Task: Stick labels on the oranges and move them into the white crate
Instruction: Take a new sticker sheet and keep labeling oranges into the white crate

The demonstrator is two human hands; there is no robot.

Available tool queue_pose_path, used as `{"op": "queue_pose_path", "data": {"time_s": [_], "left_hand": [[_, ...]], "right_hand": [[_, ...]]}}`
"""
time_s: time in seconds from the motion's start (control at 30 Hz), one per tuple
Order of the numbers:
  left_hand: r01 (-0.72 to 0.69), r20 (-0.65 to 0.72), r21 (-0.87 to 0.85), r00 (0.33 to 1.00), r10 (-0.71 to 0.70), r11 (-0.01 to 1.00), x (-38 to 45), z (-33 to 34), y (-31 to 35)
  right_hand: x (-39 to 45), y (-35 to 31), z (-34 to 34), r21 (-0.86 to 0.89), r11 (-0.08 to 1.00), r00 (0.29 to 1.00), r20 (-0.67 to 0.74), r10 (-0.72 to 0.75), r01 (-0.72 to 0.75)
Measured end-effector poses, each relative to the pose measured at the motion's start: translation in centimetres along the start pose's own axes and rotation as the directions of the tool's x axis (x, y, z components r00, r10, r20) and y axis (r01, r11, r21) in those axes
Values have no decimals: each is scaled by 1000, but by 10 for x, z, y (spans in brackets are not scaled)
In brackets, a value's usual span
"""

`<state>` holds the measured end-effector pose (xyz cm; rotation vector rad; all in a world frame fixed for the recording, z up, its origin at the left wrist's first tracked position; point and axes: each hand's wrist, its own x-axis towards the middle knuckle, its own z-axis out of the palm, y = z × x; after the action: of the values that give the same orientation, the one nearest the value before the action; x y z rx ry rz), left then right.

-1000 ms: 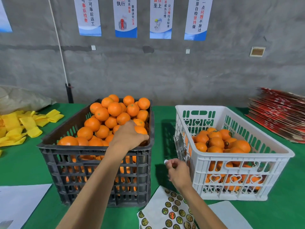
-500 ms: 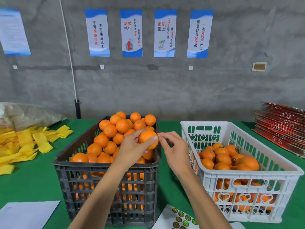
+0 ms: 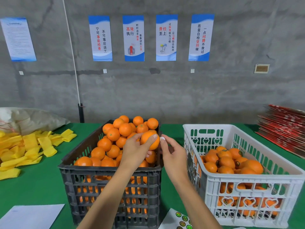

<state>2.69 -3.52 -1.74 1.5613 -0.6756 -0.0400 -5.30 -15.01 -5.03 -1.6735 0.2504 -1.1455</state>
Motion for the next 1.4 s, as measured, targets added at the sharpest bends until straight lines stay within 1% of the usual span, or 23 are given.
{"op": "queue_pose_path", "data": {"time_s": [0.07,0.17,0.23,0.3,0.33,0.43,0.5,0.57,0.63,0.67,0.73,0.77,0.8,0.83,0.87,0.9,0.97,1.03,1.07,1.13,1.23,1.3,1.4], "left_hand": [[12,-2,-3,1000,-12,1000,1,-1,0],[14,30,19,999,-14,1000,1,-1,-2],[21,46,20,999,-22,1000,2,-2,-4],[52,69,-4,996,-51,999,4,-4,-6],[69,84,-23,994,-67,997,5,-5,-6],[78,108,-40,991,-74,996,4,-6,-5],[87,115,-41,990,-82,995,4,-5,-3],[86,92,-7,992,-85,996,3,-3,0],[13,49,153,999,-21,988,3,2,0],[-38,66,220,998,24,975,2,6,0],[-116,162,228,983,80,967,1,19,3],[-122,216,185,973,81,975,3,26,4],[-105,249,126,966,71,987,7,31,6],[-76,236,88,970,53,993,15,35,6],[-54,195,100,980,34,994,26,37,6],[-37,166,176,986,7,984,39,36,2],[12,217,444,969,-121,896,66,28,-9],[12,331,734,867,-373,679,81,24,-14],[-21,352,822,804,-480,568,83,24,-16],[-55,350,895,699,-624,442,86,30,-24],[-65,322,933,590,-741,354,95,38,-38],[-30,284,946,562,-777,324,101,38,-45],[43,179,969,551,-815,242,107,35,-58]], "right_hand": [[0,0,-1,146,985,994,-60,96,-86],[-1,3,-3,98,995,992,-114,47,-36],[1,7,-5,123,990,995,-63,83,-75],[4,7,-8,226,959,985,30,169,-171],[5,7,-10,263,947,983,61,176,-186],[4,4,-14,274,957,994,81,80,-99],[0,1,-14,191,980,992,119,30,-53],[-6,1,-10,-50,999,979,205,-8,18],[-11,2,-1,-284,953,972,233,-34,102],[-13,1,3,-309,946,981,191,-35,94],[-9,1,3,-163,986,1000,-2,24,-24],[-4,0,-1,-4,995,988,-113,103,-104],[3,-2,-7,215,961,960,-184,212,-171],[9,-2,-16,437,873,922,-203,329,-215],[14,0,-26,602,765,888,-192,417,-229],[18,3,-36,689,688,865,-181,467,-227],[23,9,-52,727,652,843,-198,500,-215],[24,15,-59,727,658,828,-237,508,-196],[23,18,-59,723,662,826,-240,509,-197],[20,25,-56,675,707,847,-235,476,-211],[15,44,-45,613,751,866,-209,454,-246],[10,53,-40,577,771,872,-194,450,-269],[2,60,-32,516,804,878,-184,442,-297]]}}
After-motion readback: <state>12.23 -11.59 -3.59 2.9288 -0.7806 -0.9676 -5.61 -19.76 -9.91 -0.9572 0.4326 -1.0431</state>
